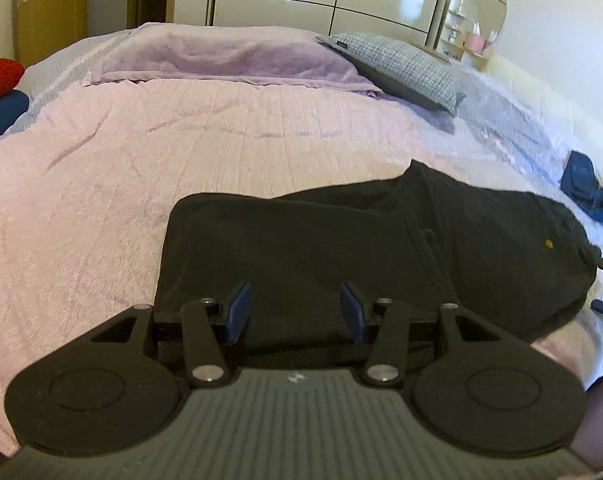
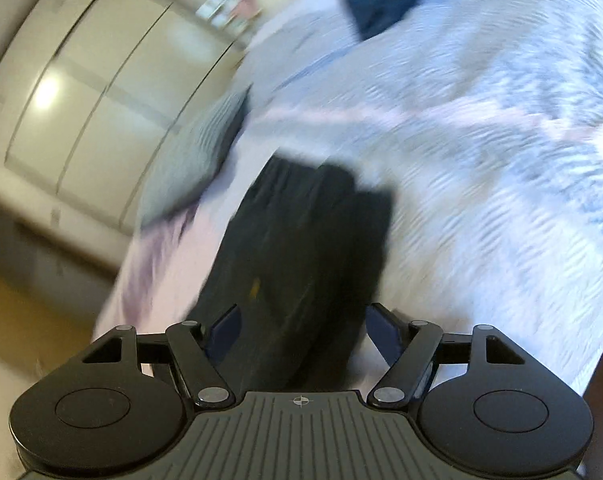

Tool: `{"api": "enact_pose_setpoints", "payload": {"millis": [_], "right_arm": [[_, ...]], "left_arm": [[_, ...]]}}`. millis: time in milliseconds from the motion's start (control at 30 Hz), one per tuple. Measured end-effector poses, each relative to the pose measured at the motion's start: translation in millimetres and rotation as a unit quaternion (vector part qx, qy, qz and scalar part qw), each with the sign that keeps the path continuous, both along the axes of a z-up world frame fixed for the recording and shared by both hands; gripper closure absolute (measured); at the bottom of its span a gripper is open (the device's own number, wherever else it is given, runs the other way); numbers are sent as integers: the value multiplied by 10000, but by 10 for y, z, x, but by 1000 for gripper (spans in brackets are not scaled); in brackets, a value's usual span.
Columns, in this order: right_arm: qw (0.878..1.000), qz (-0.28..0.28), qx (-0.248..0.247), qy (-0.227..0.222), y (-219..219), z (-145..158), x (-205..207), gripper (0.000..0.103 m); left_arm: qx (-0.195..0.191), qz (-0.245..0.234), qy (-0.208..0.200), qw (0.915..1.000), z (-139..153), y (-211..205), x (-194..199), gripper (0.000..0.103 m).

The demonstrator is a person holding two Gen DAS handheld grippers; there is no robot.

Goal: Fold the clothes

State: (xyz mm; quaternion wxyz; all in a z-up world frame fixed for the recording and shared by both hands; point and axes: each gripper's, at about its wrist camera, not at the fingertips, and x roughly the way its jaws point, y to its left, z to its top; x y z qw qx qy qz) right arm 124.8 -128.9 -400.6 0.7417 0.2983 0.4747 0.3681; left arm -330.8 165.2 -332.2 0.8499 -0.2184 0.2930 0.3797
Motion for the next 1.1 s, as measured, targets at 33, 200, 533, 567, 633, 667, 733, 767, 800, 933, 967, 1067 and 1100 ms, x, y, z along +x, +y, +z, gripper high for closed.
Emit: {"api": "enact_pose_setpoints", "payload": {"millis": [33,200,533,567,633,667,733,767,800,933,967,1067,1100], "right_arm": [[9999,-78,82,119,-13,-40,75,30],[9982,-236,205,509,36,-231,325,31],[9995,-190,-180,-156,175,-66,210,70],[9984,-108,-222,-517,220,36,129,70],[9938,2,-346,-1059,307,188,1,69],[9936,-37,-481,-1020,344,173,-3,56],[9948,-112,-740,-691,410,43,53,47],[9948,-193,-835,-541,422,-37,81,59],[9951,-209,-842,-472,433,-81,92,75],[9814,-71,-1119,-1558,620,291,-205,85],[9701,25,-1279,-2060,719,431,-358,86],[9200,513,-1503,-3584,1078,778,-989,86],[8970,720,-1526,-4085,1208,879,-1237,86]], "left_arm": [[-14,1,-18,10000,-8,19,9,58],[-95,61,-35,9999,-65,105,17,58],[-297,363,-260,9986,-85,223,-258,58],[-312,396,-305,9983,-77,240,-295,58],[-368,445,-408,9975,-71,275,-364,58],[-397,472,-453,9971,-71,291,-396,58],[-450,531,-510,9963,-73,320,-457,58],[-475,552,-523,9960,-74,335,-482,58],[-485,570,-539,9957,-74,346,-516,58],[-535,713,-685,9937,-66,409,-689,58],[-553,758,-730,9929,-62,428,-734,58],[-604,893,-866,9904,-53,485,-869,58],[-633,937,-936,9892,-45,504,-921,58]]}}
